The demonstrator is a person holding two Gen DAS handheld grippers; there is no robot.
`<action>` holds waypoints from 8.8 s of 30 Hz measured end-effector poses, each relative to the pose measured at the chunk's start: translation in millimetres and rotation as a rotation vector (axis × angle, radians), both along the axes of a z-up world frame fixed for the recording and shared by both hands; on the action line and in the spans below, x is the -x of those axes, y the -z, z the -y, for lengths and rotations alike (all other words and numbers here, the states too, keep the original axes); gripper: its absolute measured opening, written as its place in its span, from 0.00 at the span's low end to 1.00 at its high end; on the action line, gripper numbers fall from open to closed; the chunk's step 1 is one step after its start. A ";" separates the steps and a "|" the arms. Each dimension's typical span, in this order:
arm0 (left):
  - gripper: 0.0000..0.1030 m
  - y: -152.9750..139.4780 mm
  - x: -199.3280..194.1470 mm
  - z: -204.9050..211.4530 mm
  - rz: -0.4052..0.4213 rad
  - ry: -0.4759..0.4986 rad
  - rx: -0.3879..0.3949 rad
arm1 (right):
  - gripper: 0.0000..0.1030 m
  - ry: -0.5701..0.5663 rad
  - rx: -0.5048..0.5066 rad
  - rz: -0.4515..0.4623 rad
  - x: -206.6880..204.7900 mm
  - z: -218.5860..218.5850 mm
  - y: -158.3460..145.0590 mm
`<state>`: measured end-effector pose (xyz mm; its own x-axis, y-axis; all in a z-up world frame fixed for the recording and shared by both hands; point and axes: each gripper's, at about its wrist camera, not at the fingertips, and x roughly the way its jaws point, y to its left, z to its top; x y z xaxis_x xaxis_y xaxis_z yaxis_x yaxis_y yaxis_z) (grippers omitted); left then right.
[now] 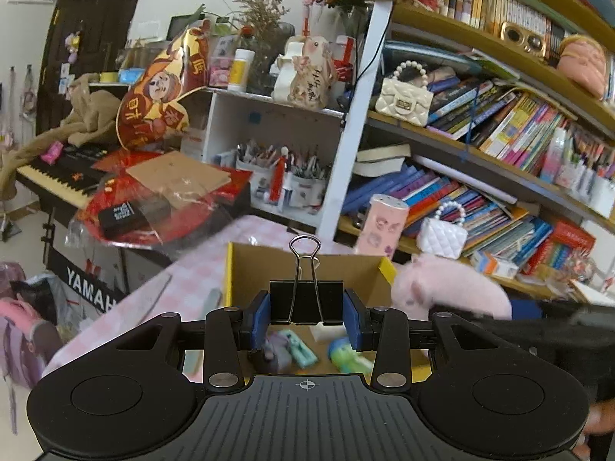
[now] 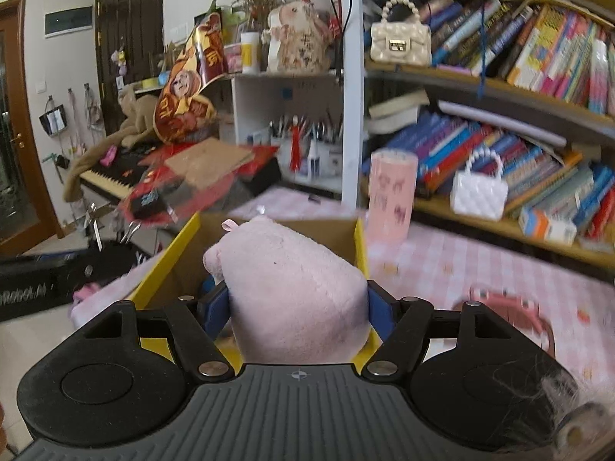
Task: Organize objects
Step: 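Carry the clip and pink pig with both tools over the yellow box, then open both tools to drop the clip and pig into the box, then withdraw both tools from the box toward the white charger, then grasp the white charger with the left tool while the right tool grasps the small white card box, then carry the charger and white card box with both tools over the yellow box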
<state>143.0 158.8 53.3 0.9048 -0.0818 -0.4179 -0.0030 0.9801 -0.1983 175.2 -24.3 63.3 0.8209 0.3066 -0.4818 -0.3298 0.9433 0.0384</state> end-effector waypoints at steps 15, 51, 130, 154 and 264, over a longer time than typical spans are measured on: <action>0.37 51.9 -91.8 34.0 -0.172 -0.045 -0.151 | 0.68 -0.068 0.013 -0.164 -135.0 -16.7 53.4; 0.87 21.4 10.6 13.0 -0.084 -0.147 -0.156 | 0.75 0.019 -0.057 -0.076 -26.5 17.4 20.2; 0.91 81.1 -25.1 271.9 -0.261 0.152 -0.263 | 0.77 0.339 -0.031 -0.253 8.9 276.9 92.6; 0.76 140.3 -147.4 306.4 -0.382 -0.014 -0.332 | 0.77 0.237 -0.057 -0.187 -60.8 299.3 76.5; 0.49 45.2 -74.5 47.9 -0.170 -0.083 -0.250 | 0.50 -0.123 0.065 -0.076 -117.9 -14.4 45.5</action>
<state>217.6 110.9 8.0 0.8194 0.1134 -0.5619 -0.0970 0.9935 0.0590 293.1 -10.0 17.7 0.7395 0.3691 -0.5629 -0.4416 0.8972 0.0082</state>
